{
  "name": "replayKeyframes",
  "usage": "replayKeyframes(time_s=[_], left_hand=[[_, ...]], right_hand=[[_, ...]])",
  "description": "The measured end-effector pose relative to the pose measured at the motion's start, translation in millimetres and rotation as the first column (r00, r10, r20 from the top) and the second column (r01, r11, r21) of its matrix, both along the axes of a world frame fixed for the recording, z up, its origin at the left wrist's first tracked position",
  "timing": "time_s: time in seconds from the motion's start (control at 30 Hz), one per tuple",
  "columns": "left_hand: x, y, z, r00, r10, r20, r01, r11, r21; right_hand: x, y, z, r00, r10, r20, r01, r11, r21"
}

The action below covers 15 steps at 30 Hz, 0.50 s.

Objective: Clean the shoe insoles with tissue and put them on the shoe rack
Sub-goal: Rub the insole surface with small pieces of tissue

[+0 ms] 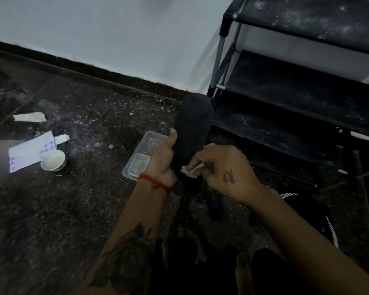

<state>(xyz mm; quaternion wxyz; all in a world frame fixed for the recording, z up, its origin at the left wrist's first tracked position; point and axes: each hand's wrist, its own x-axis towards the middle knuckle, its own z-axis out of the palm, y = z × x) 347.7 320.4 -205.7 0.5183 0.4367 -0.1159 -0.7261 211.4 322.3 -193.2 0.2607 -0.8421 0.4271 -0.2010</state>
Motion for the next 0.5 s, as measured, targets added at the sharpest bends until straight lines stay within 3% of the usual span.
replayKeyframes(time_s=[0.07,0.13,0.23,0.33,0.4,0.5], left_hand=[[0,-3,-5,0.998,0.06,-0.003,-0.06,0.998,0.017],[-2,-4,-7,0.997,0.077,0.017,-0.078,0.996,0.037],[-5,-3,-5,1.0,0.015,-0.008,-0.015,1.0,0.012],[-5,1,0,0.998,-0.036,-0.048,0.035,0.999,-0.006],[-3,2,2,0.997,-0.028,-0.076,0.028,1.0,-0.006],[-4,2,4,0.994,-0.021,-0.108,0.02,1.0,-0.008]], right_hand=[[-2,-1,-4,0.993,-0.113,-0.024,0.108,0.983,-0.151],[5,1,-9,0.987,-0.153,0.049,0.159,0.973,-0.165],[17,8,-13,0.976,-0.13,0.177,0.132,0.991,0.001],[14,10,-4,0.964,-0.023,0.266,-0.022,0.986,0.166],[3,9,1,0.975,0.071,0.209,-0.103,0.984,0.144],[-7,5,-6,0.999,0.008,0.044,-0.004,0.996,-0.09]])
